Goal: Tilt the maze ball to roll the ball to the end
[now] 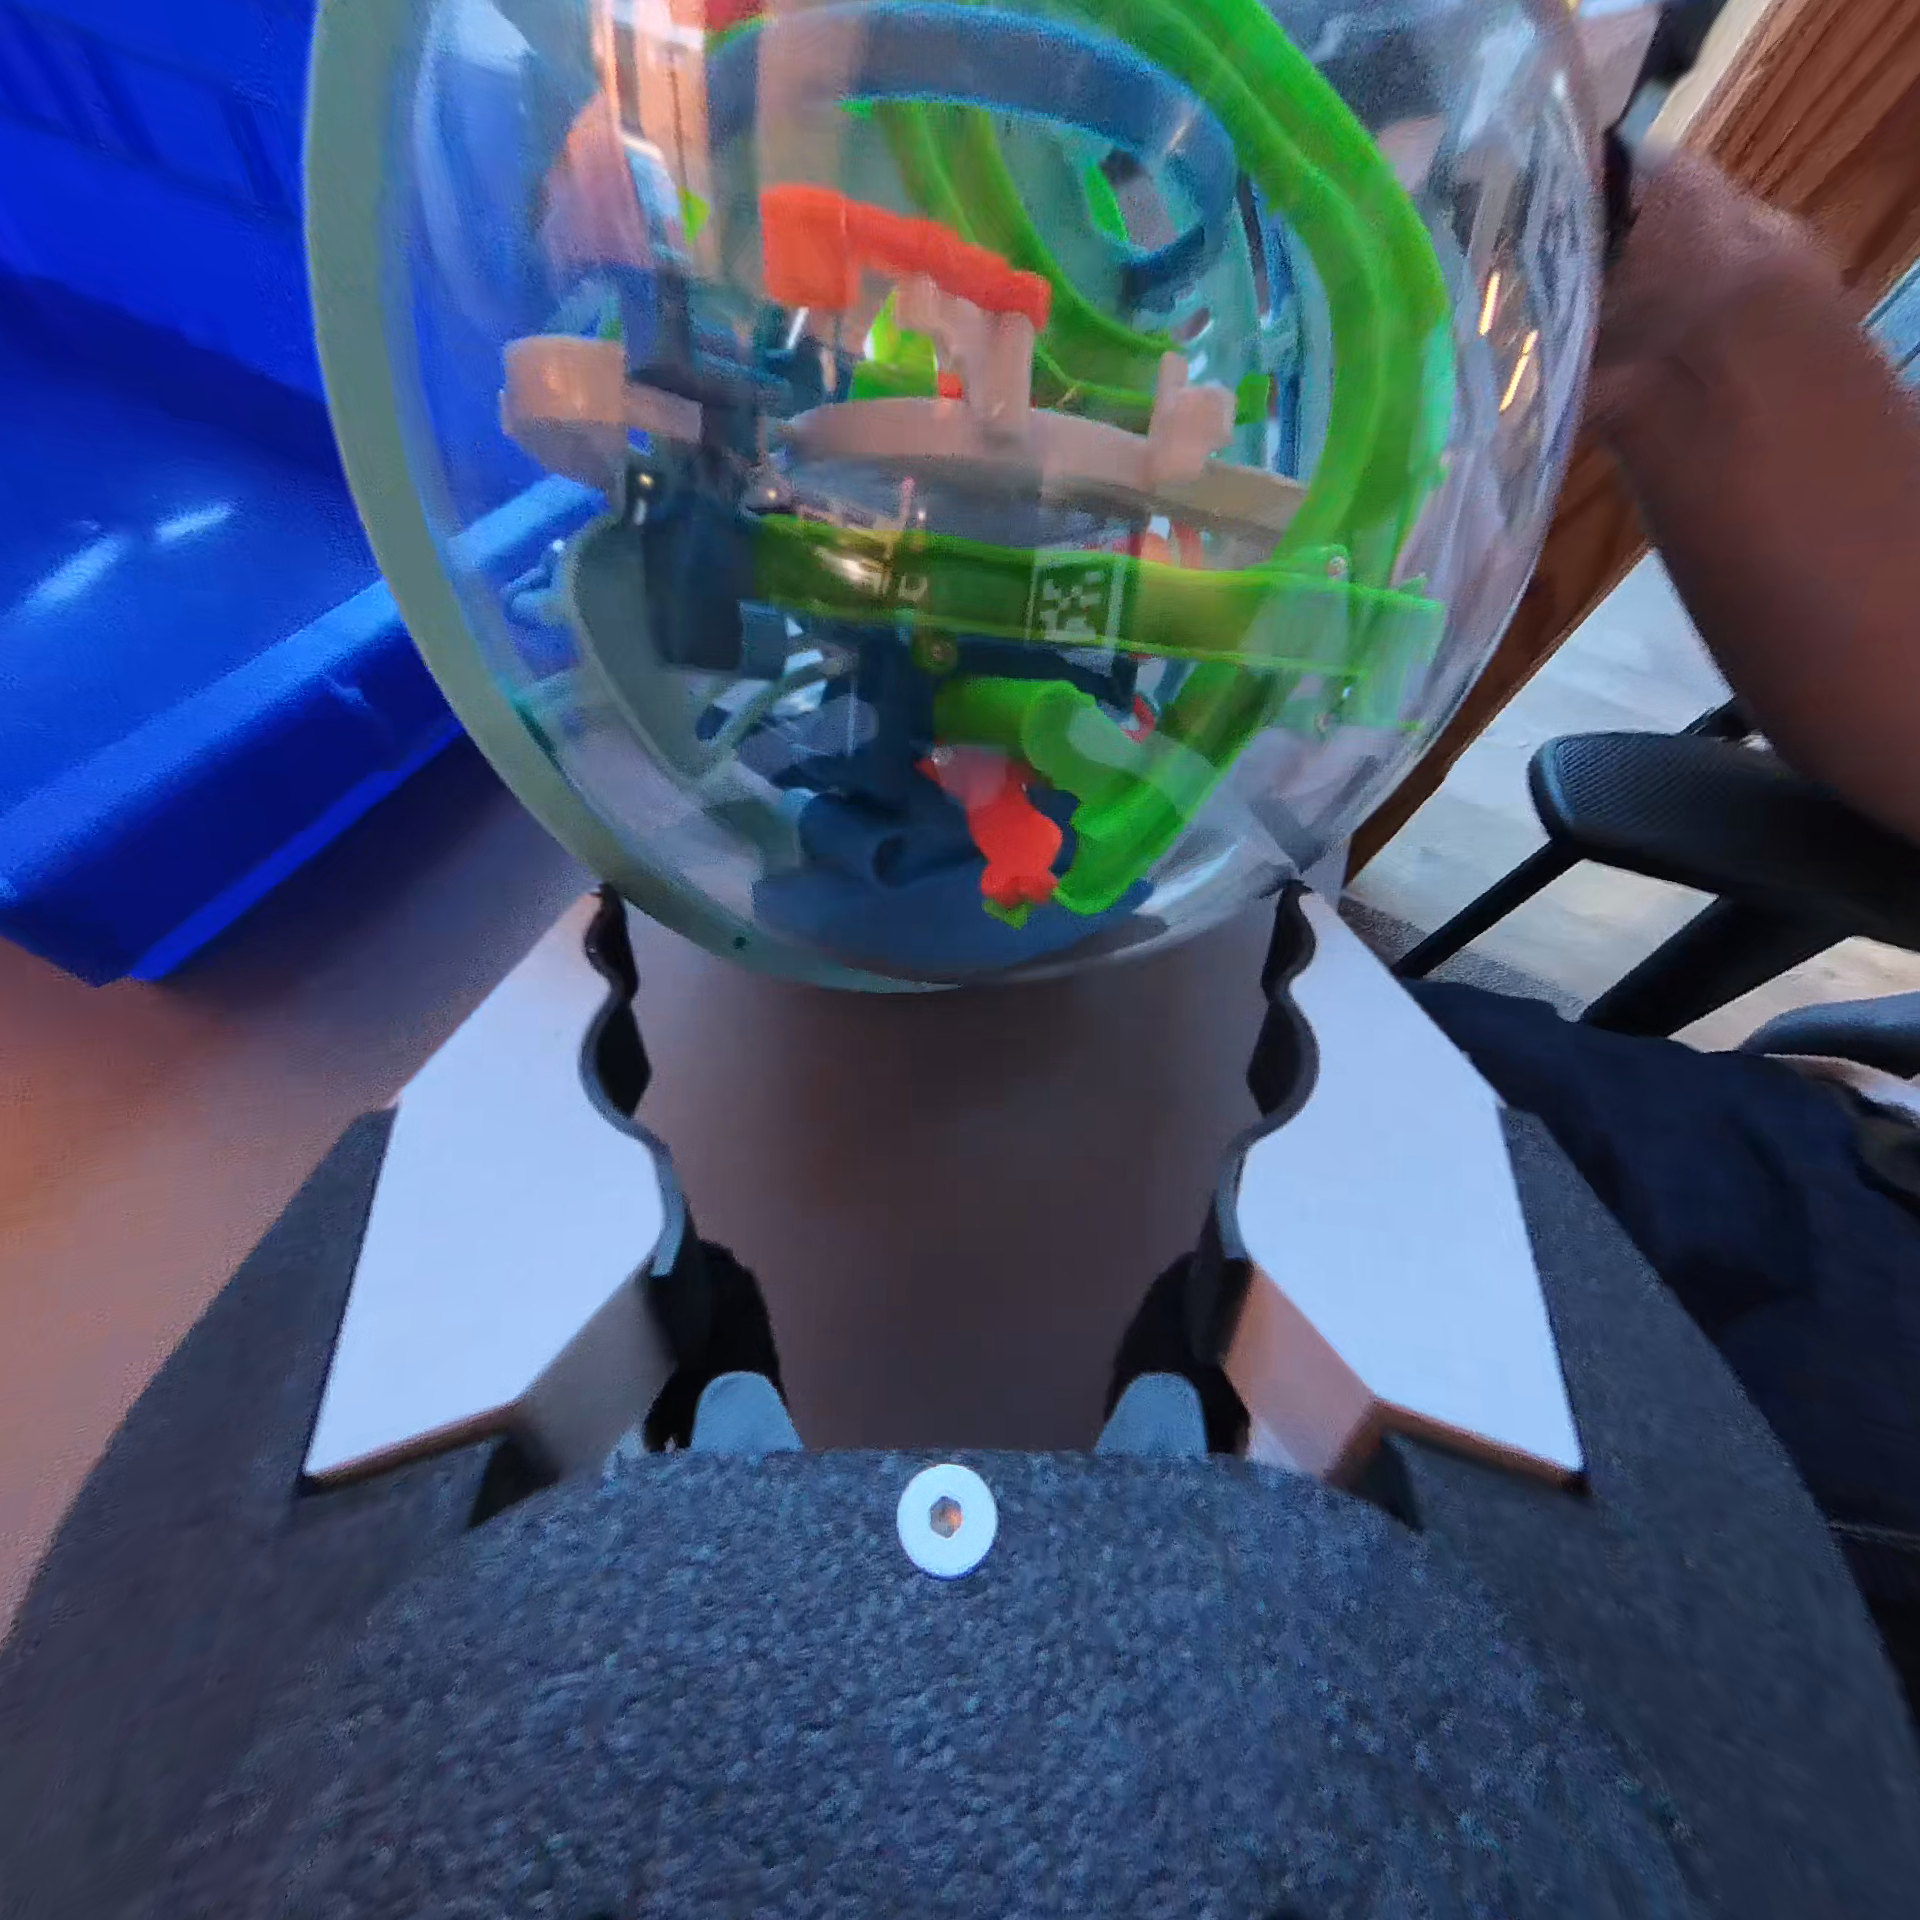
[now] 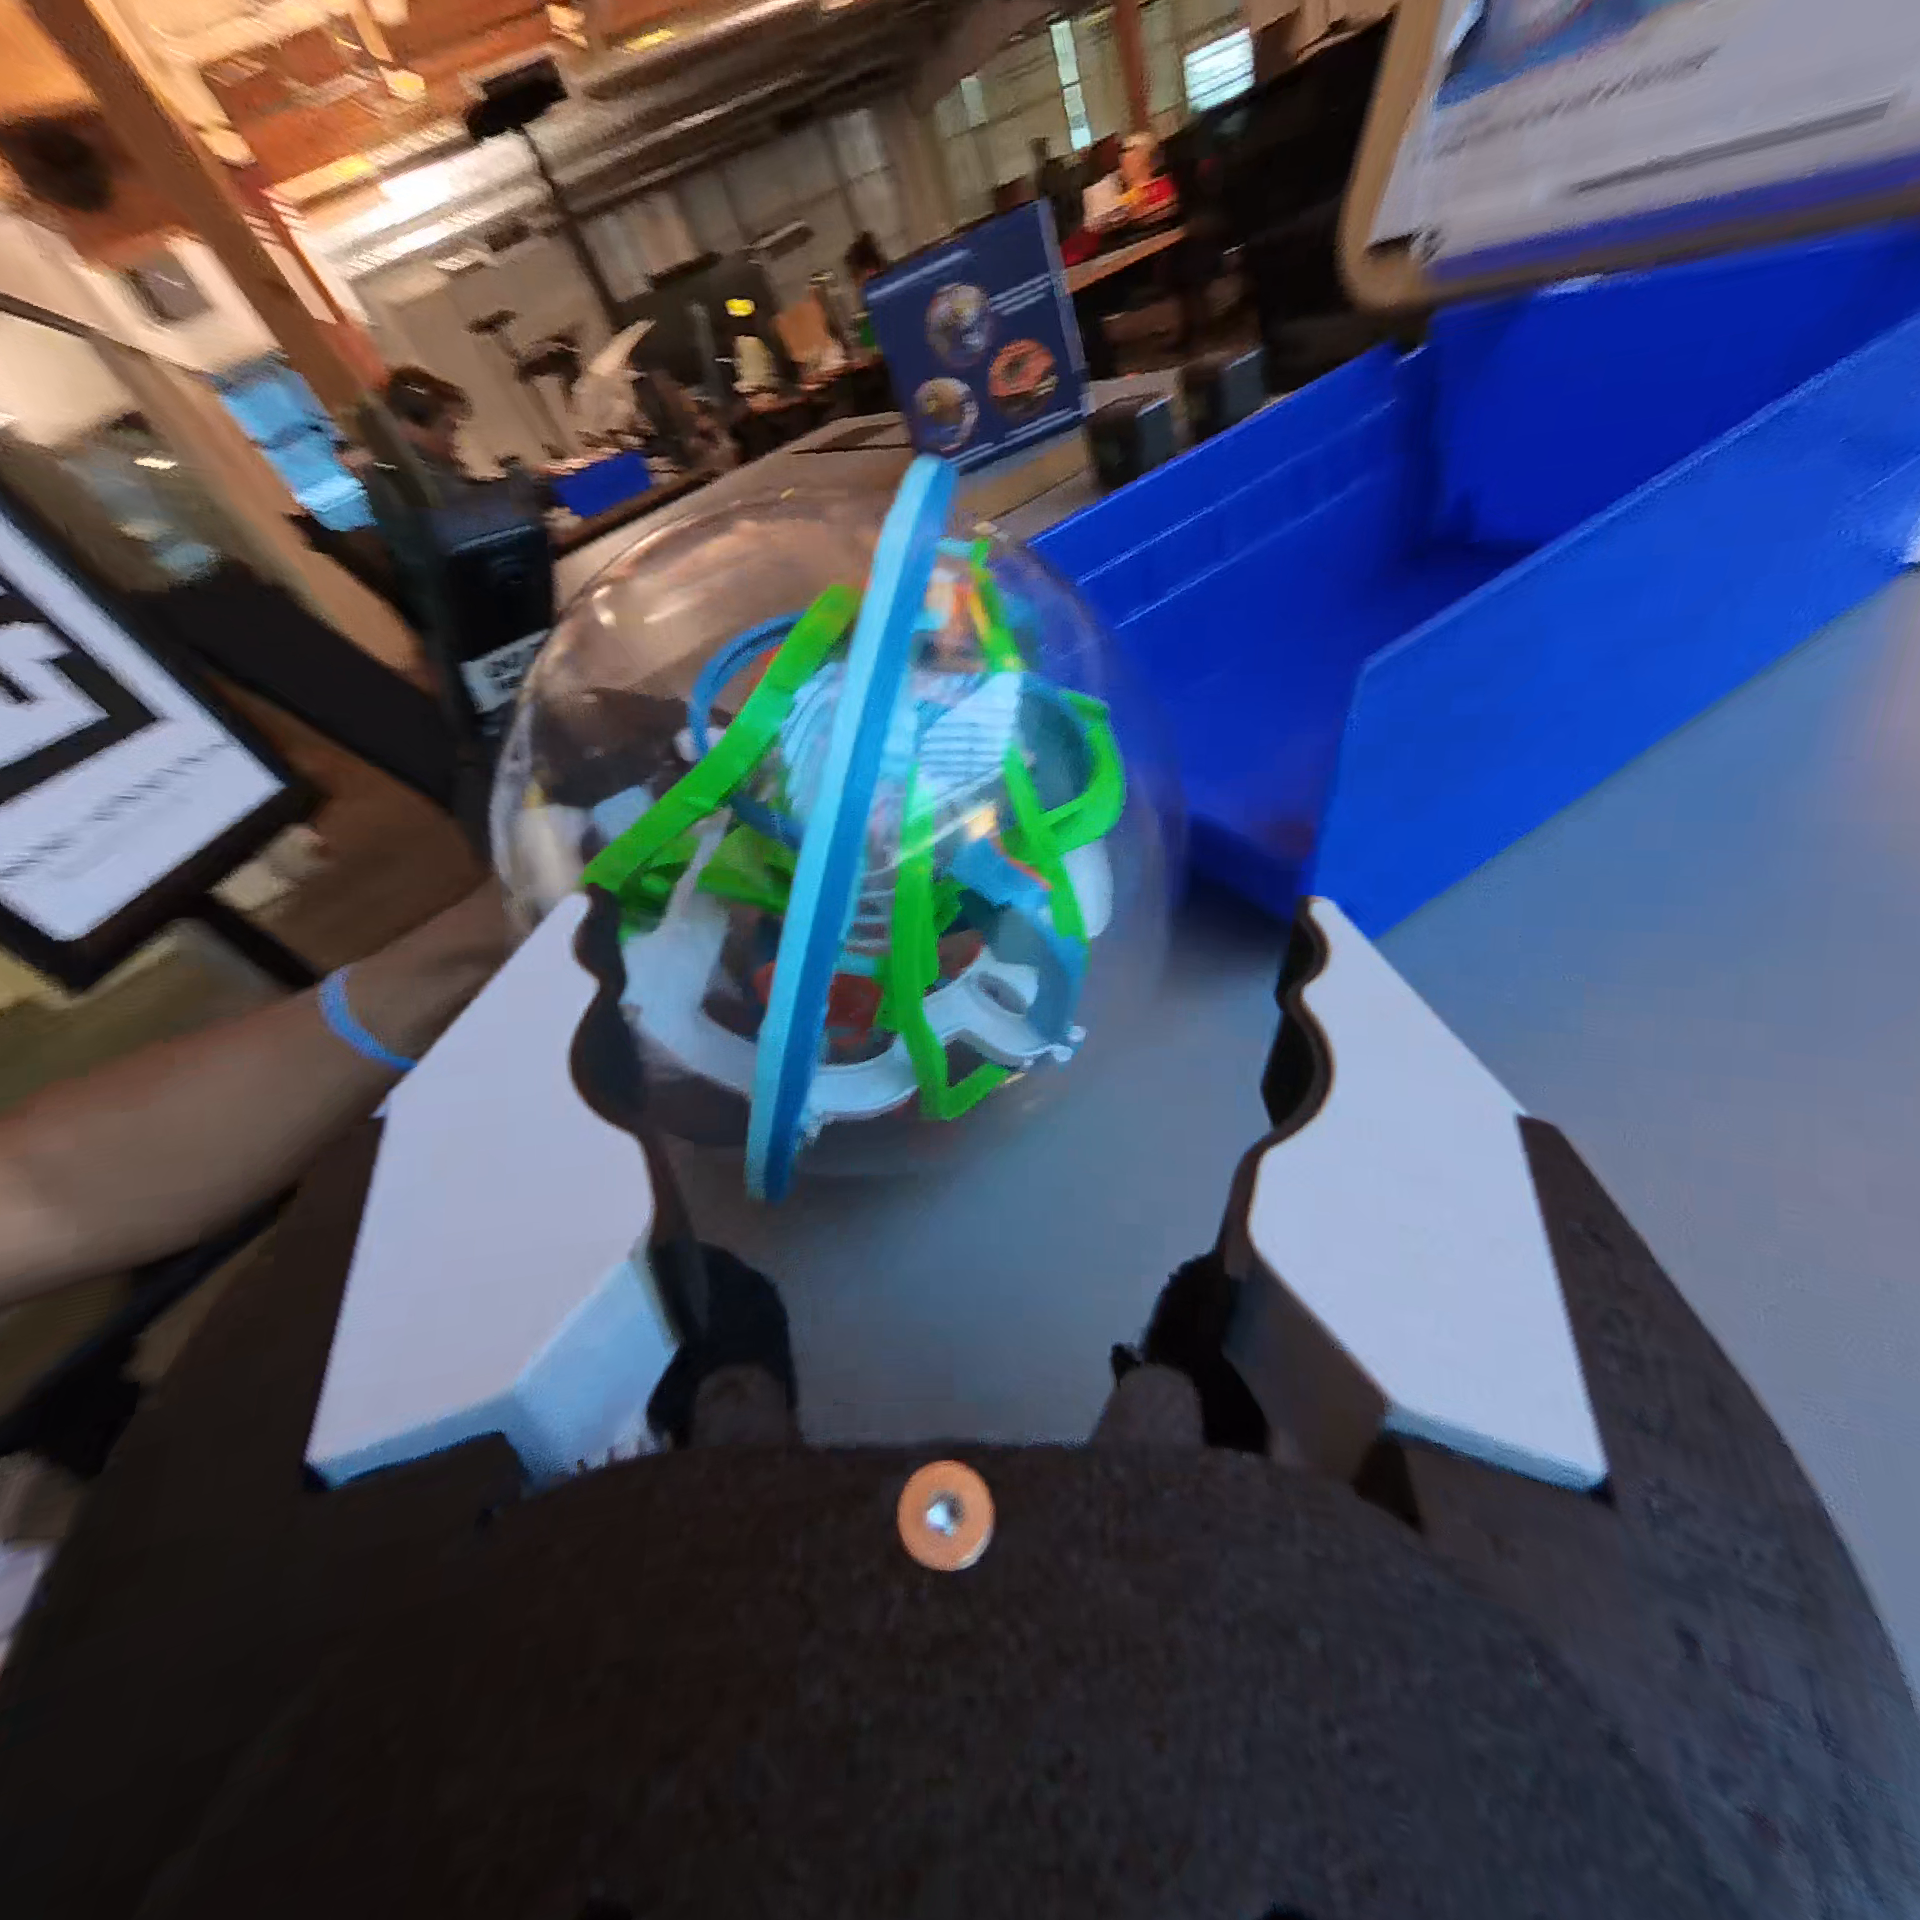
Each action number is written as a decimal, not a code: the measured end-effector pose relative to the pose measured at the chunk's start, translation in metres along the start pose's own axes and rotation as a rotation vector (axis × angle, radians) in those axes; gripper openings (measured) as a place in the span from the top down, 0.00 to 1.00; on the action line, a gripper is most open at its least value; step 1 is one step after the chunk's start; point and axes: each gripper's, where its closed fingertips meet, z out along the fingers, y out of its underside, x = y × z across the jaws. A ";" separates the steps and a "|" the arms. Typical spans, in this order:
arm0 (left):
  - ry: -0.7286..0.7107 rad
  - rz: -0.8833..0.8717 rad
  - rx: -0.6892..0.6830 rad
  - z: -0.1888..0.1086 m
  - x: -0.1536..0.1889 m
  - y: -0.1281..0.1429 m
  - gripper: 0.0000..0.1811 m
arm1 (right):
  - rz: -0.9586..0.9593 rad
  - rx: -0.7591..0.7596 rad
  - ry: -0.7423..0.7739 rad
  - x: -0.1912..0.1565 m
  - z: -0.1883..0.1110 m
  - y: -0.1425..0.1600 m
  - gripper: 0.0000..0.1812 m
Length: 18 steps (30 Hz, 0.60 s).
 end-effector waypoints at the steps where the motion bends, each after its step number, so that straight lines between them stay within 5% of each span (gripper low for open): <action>1: 0.009 -0.015 0.011 -0.001 0.000 -0.001 0.36 | 0.024 -0.002 -0.068 -0.007 0.002 0.004 0.36; 5: 0.026 -0.076 0.036 -0.001 0.000 -0.006 0.36 | 0.106 0.084 -0.132 -0.008 0.008 -0.001 0.47; 10: 0.028 -0.114 0.078 -0.001 0.007 -0.018 0.13 | 0.238 -0.023 -0.086 -0.009 0.014 0.007 0.49; 14: -0.009 -0.072 0.022 -0.005 0.009 -0.015 0.13 | 0.553 -0.143 -0.085 -0.015 0.012 0.015 0.49; 18: -0.016 -0.055 0.004 -0.008 0.008 -0.013 0.13 | 0.627 -0.145 -0.104 -0.016 0.013 0.017 0.52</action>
